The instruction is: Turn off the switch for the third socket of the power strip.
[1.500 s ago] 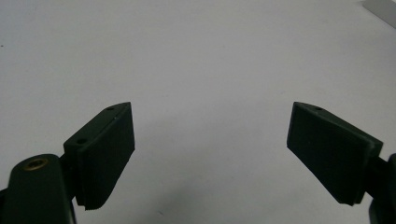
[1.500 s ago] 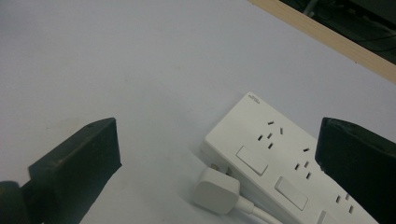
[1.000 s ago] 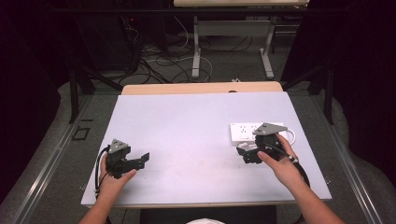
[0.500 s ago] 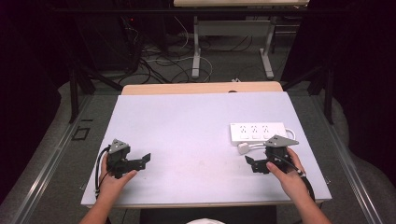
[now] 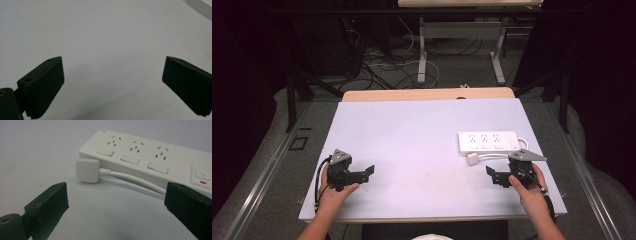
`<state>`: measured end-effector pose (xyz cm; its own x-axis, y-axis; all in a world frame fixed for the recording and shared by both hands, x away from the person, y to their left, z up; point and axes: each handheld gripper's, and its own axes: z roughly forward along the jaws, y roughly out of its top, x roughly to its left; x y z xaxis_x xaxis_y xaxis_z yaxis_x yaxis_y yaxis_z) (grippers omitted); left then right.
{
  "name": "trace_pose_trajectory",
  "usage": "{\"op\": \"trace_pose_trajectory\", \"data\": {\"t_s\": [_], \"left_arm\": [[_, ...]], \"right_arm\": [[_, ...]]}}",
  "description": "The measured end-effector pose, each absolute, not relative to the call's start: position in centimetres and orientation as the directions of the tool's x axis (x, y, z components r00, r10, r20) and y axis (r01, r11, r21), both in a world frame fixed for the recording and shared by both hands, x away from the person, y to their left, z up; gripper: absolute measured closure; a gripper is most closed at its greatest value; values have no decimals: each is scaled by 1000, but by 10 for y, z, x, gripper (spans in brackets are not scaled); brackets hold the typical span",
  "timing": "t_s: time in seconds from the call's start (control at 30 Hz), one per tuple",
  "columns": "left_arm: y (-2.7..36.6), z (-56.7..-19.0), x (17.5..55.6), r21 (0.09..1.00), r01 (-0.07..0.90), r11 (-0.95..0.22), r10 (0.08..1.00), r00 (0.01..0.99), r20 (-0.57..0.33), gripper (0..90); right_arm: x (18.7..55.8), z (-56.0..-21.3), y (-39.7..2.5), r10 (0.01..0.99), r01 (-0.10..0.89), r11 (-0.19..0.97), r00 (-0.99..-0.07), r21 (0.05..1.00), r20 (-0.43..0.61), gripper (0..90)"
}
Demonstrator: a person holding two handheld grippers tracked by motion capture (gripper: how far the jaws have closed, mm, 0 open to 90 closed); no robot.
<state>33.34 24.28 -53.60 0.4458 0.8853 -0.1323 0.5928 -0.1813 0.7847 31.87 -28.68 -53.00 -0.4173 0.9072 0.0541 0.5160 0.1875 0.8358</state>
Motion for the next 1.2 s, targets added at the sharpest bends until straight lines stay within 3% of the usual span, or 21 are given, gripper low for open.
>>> {"op": "trace_pose_trajectory", "data": {"t_s": [0.37,1.2], "left_arm": [[243,-535,333,784,592,-189,871,470,-145,2],[243,-536,334,786,592,-179,876,459,-147,1]], "right_arm": [[320,-540,-306,935,527,138,-349,839,66,53],[325,-552,-313,938,579,145,-339,802,76,53]]}}
